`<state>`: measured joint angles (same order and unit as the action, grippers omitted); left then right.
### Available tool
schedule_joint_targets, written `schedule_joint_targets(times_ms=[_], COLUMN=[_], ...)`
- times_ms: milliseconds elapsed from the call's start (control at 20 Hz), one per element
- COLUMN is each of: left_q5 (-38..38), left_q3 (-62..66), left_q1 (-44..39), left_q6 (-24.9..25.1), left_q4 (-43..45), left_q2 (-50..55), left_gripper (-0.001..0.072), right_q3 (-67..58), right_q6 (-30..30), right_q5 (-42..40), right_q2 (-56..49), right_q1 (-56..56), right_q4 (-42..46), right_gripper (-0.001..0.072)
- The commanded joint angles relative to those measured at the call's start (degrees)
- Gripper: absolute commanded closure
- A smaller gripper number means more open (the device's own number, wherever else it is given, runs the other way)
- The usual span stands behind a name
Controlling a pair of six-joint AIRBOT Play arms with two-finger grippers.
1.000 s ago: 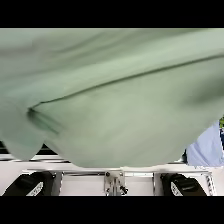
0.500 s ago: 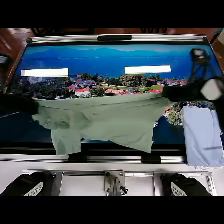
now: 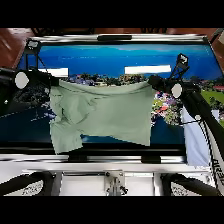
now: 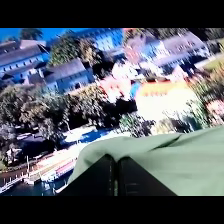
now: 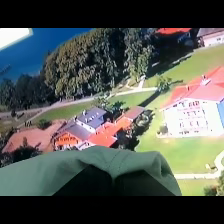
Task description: Fold the shirts.
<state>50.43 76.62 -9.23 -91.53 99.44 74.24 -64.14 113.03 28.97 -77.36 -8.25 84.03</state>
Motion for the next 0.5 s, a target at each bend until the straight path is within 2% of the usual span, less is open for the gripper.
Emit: schedule_joint_targets(times_ms=[0, 50, 150, 200, 250, 300, 350, 400, 450], left_q5=[-1.1, 0.7, 4.5, 6.1, 7.8, 9.8, 13.8, 19.5, 26.4], left_q3=[2.6, 2.6, 2.6, 2.6, 2.6, 2.8, 3.9, 5.9, 8.3], left_q1=[4.0, 4.4, 4.1, 3.7, 3.3, 3.1, 3.4, 4.0, 4.9], left_q6=[-5.5, -7.4, -8.2, -8.2, -8.2, -8.0, -6.3, -3.4, 3.2], left_q4=[-2.9, -4.9, -9.6, -11.6, -12.5, -12.0, -9.4, -5.4, -0.4], left_q2=[5.1, 6.2, 8.7, 9.8, 10.5, 10.7, 10.7, 10.7, 10.6], left_gripper=[0.0671, 0.0671, 0.0657, 0.0541, 0.0262, 0.0046, 0.0006, 0.0005, 0.0042], right_q3=[0.2, 0.2, 0.2, 0.2, 0.2, -0.1, -0.8, -2.0, -3.3], right_q6=[1.9, 2.3, 2.4, 2.2, 2.2, 2.1, 0.1, -3.5, -6.9], right_q5=[-2.3, 0.7, 5.7, 7.1, 7.8, 8.8, 10.9, 14.2, 18.1], right_q2=[-3.4, -4.6, -6.9, -7.4, -7.3, -6.7, -5.5, -4.0, -2.2], right_q1=[0.0, -0.1, -0.1, -0.1, -0.1, 0.4, 1.2, 2.4, 4.0], right_q4=[-1.0, -2.0, -6.6, -8.4, -9.6, -10.3, -10.6, -9.9, -8.4], right_gripper=[0.0635, 0.0635, 0.0621, 0.061, 0.0604, 0.0378, 0.0122, 0.0121, 0.0121])
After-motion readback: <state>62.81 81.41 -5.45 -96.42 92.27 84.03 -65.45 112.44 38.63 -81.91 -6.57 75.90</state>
